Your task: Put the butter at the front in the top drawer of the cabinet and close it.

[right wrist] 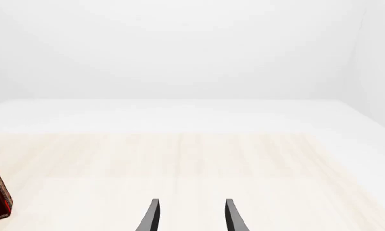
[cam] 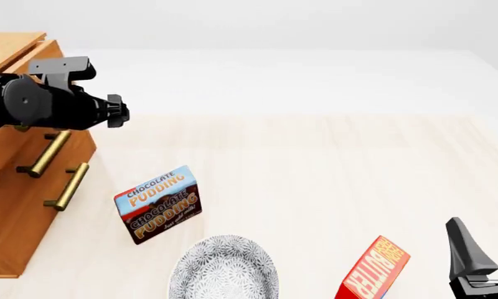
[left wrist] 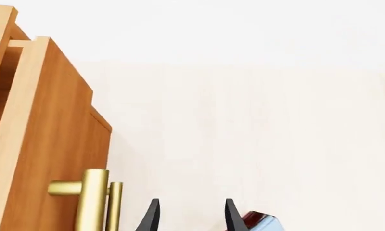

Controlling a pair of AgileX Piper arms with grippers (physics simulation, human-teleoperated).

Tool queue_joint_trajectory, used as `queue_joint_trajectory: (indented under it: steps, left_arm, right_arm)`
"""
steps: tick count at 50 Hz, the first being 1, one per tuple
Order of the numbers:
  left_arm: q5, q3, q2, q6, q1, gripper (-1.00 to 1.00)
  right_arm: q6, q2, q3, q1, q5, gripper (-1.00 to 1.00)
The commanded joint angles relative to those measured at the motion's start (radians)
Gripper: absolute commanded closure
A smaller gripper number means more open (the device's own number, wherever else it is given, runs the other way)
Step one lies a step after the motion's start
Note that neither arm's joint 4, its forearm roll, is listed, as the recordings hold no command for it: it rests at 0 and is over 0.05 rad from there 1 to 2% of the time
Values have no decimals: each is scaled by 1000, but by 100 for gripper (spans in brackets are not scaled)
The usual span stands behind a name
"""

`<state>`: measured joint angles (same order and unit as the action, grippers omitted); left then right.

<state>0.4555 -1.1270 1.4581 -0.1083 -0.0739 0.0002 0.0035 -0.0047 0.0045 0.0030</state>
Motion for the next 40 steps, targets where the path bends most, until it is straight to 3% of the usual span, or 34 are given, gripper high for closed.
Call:
queue_joint_trajectory:
  steps: [1,40]
  left_arm:
    - [-9,18,-21,-11,36,-100]
    - [26,59,-91,18,154,-100]
  right_arm:
    - [0,-1,1,0,-1,-100]
    - [0,-1,1,0,0,-100]
